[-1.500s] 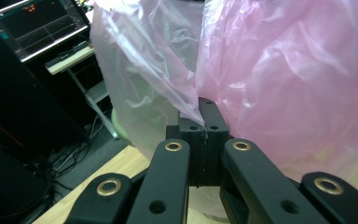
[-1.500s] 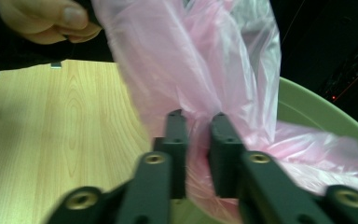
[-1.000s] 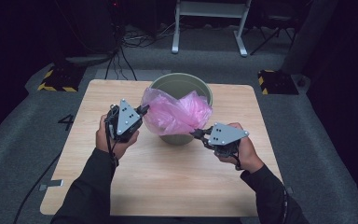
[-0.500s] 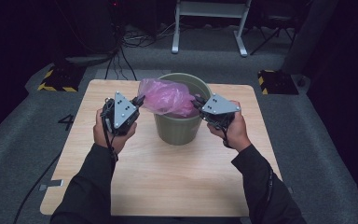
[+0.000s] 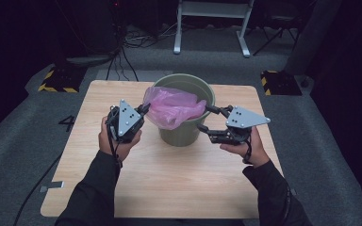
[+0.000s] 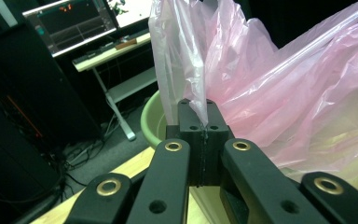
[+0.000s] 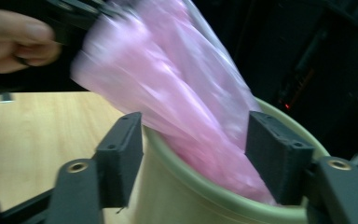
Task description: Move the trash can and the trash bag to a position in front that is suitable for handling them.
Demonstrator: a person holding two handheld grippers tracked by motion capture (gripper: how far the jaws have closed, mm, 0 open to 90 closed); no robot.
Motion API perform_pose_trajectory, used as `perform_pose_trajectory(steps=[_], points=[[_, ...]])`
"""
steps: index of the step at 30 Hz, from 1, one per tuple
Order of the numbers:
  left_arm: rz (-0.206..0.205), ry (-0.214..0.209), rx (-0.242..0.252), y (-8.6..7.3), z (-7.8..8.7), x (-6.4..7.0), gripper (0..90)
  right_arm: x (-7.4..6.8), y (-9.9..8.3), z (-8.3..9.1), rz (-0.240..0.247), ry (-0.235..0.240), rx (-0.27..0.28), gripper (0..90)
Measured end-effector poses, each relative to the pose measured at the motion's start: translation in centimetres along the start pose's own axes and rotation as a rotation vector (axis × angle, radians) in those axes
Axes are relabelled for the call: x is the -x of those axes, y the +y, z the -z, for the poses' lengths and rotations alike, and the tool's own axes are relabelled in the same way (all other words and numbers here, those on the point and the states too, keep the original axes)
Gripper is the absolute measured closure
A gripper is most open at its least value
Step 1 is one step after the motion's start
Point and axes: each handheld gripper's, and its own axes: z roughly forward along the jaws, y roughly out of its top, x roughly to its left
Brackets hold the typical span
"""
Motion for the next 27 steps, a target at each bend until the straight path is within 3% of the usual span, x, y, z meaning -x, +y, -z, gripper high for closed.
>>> perform_pose_trajectory(steps=[5, 8, 11, 14, 16, 18, 20, 23, 25, 27], points=[[-0.002, -0.026, 0.001, -0.2, 0.1, 0.6, 89.9, -1.4, 1.2, 1.4, 0.011, 0.035, 0.025, 31.0], [-0.005, -0.037, 0.000, -0.3, 0.2, 0.9, 89.9, -2.0, 2.0, 1.5, 0.028, 0.021, 0.031, 31.9], [-0.026, -0.051, 0.004, -0.4, 0.3, 1.5, 89.9, -2.4, 3.0, 0.8, 0.025, 0.020, 0.034, 32.5], [-0.027, -0.060, 0.007, -0.4, 0.4, 1.8, 89.9, -2.8, 3.5, -0.7, 0.051, -0.016, -0.026, 34.0], [-0.030, -0.069, 0.011, -0.6, 0.5, 1.7, 89.9, -2.8, 3.4, -1.7, 0.068, -0.046, -0.071, 44.1], [-0.024, -0.075, 0.015, -0.8, 0.7, 1.8, 89.9, -2.6, 3.0, -2.4, 0.065, -0.060, -0.116, 62.3], [-0.024, -0.079, 0.016, -1.0, 0.9, 1.7, 89.9, -2.4, 2.6, -2.7, 0.046, -0.058, -0.127, 76.6], [-0.006, -0.090, 0.028, -1.5, 1.3, 1.6, 86.8, -2.2, 1.9, -2.6, 0.020, -0.059, -0.125, 86.9], [0.018, -0.099, 0.044, -1.8, 1.4, 1.6, 75.8, -2.2, 1.4, -2.5, -0.009, -0.069, -0.118, 88.4], [0.034, -0.119, 0.045, -2.1, 1.6, 1.6, 56.7, -2.1, 1.0, -2.2, -0.038, -0.078, -0.101, 89.0]])
